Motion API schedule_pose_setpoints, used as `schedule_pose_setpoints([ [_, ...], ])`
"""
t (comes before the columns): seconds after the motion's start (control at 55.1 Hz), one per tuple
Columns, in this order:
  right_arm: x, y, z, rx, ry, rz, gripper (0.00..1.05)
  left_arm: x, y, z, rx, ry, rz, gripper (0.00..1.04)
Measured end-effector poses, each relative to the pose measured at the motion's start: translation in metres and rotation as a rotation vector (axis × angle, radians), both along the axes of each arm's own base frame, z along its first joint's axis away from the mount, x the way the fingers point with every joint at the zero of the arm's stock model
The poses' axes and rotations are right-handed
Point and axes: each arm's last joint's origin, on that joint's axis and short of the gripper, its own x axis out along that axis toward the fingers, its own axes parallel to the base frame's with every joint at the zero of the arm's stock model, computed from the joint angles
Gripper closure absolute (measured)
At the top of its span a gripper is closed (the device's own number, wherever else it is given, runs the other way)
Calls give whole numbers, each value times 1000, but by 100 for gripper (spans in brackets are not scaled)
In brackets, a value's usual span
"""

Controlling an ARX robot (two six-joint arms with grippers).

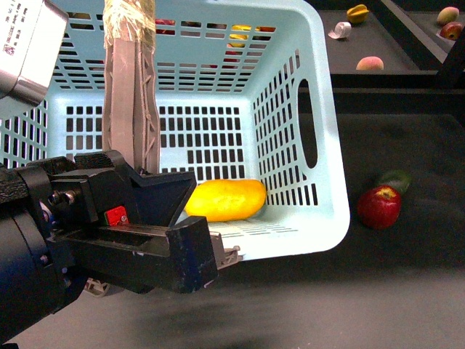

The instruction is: Pick mango with right arm and hold basket with left

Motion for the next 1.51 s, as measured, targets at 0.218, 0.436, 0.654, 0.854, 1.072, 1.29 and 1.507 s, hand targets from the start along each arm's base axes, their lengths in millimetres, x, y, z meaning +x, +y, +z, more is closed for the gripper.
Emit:
schedule_pose_setpoints([
  [0.218,-59,-13,-21,-130,10,-126,8,0,0,0,0,0,0,99],
  [0.436,-70,-15,-19,-142,-35,-156,8,0,0,0,3,-2,0,99],
  [0.654,-70,-16,-20,-156,-64,-166,11,0,0,0,1,-1,0,99],
  [0.854,-77,-22,-27,-216,-291,-189,50,0,0,0,1,-1,1,99],
  [1.072,-84,-34,-27,-232,-293,-191,93,0,0,0,-1,1,1,99],
  [1.29,-88,-34,-27,-235,-292,-191,103,0,0,0,1,-1,0,99],
  [1.507,-93,-34,-28,-235,-294,-191,103,0,0,0,1,-1,0,99],
])
